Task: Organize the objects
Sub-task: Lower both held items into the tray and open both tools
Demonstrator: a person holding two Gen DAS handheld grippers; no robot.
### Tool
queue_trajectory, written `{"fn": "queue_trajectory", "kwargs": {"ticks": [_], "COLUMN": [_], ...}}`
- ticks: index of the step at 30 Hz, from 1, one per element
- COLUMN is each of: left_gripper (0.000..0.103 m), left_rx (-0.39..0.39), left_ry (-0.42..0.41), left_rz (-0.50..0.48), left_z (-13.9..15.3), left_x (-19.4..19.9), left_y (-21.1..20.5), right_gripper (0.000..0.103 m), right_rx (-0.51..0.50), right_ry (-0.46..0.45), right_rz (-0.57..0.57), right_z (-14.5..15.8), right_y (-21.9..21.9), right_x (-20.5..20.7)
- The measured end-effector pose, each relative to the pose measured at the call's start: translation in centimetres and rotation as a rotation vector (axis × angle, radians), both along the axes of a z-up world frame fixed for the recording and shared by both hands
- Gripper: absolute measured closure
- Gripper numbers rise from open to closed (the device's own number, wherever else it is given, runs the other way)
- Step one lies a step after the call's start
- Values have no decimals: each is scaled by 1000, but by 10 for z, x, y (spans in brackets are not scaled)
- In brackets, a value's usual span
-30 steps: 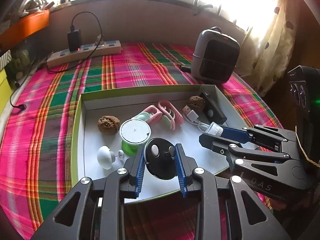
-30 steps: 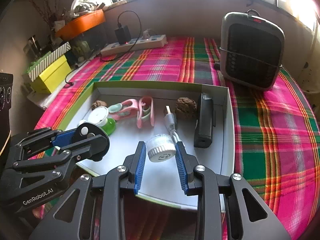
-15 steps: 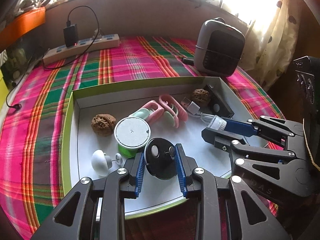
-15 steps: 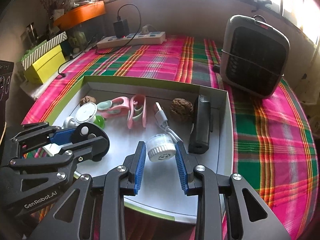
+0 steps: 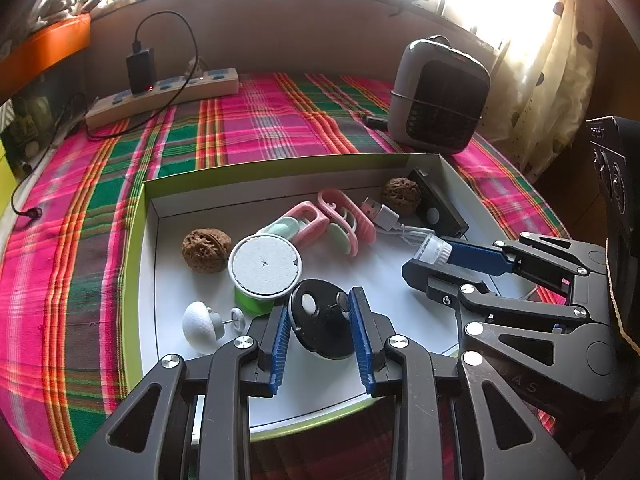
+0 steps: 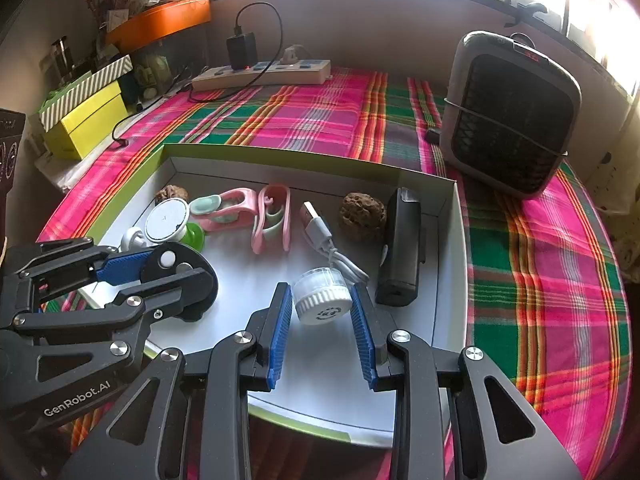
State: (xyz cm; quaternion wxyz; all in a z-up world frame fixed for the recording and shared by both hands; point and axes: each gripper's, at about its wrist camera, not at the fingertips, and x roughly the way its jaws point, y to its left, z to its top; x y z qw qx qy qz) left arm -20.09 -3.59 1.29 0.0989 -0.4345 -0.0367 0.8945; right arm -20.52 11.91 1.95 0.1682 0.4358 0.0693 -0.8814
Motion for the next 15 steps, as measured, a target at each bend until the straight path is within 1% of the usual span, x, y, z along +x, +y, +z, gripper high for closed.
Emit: {"fn": "queue_trajectory", "kwargs": {"ticks": [11, 15], "left_gripper": [75, 72], "left_rx": [-3, -5], "left_ry": [-5, -6], "left_rz": [4, 15], "left_z": [1, 0], "left_x": [0, 1], "left_y": [0, -2], "right_gripper": [71, 71], "right_rx": [2, 0], "right_ry": [-6, -7], "right_rz": [-2, -5], "right_z": [0, 1], "right_y": [0, 0], "right_x": [-1, 0]}}
